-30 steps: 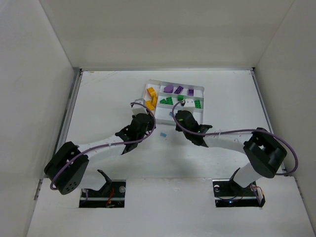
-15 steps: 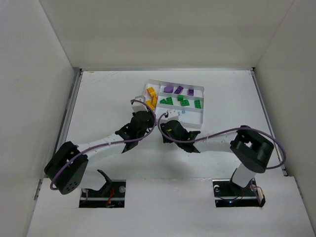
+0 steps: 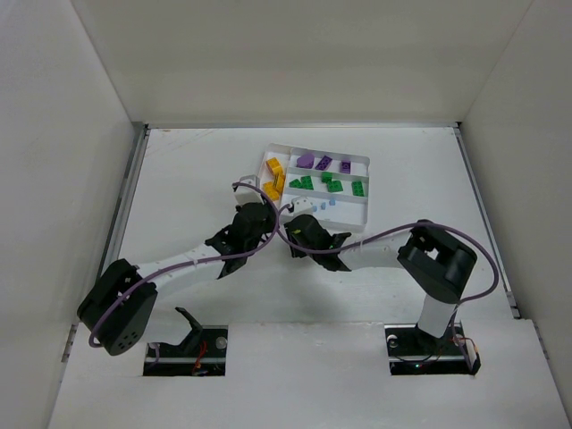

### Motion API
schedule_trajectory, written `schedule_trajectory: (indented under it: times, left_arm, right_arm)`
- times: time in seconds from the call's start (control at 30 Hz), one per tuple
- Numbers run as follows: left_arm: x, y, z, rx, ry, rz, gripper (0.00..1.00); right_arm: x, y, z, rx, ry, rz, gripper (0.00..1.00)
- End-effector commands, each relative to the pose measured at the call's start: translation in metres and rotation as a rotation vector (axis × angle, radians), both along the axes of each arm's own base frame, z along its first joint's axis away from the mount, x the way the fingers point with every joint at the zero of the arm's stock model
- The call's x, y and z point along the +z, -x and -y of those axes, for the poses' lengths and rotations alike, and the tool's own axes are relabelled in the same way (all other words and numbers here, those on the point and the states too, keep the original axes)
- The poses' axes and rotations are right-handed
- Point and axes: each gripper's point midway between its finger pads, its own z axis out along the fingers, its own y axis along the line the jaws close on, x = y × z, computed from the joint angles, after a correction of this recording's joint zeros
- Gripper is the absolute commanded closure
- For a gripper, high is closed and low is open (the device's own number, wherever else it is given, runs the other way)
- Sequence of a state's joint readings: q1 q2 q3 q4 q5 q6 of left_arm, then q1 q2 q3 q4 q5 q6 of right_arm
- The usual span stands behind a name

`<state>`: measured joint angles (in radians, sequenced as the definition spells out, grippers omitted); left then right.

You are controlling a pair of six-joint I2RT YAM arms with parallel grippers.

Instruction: Sort the legos into containers by color

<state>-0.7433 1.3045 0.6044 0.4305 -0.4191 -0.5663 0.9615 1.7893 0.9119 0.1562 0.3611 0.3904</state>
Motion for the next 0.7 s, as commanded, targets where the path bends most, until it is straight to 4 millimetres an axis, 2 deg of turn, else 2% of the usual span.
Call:
schedule_trajectory:
  times: [0.0,0.1,0.3,0.5,0.67]
  left_arm:
    - [0.014,-0.005,-0.006,0.019,0.034,0.04,0.83]
    - [0.013,-0.004,-0.009,0.026,0.036,0.041,0.83]
    - [0.009,-0.004,-0.011,0.03,0.035,0.034,0.83]
    - [0.007,-0.005,-0.01,0.029,0.035,0.028,0.83]
    - [0.004,-0.004,-0.009,0.027,0.032,0.02,0.83]
  right_arm:
    - [0.006,-0.009,-0.002,-0.009,0.0,0.018,0.62]
    - [0.002,-0.011,0.002,-0.017,0.016,0.017,0.62]
    - [0.007,-0.012,0.007,-0.035,0.024,0.04,0.63]
    - [0.007,-0.015,0.011,-0.077,-0.005,0.031,0.79]
    - [0.027,-0.015,0.017,-0.119,-0.066,0.057,0.9]
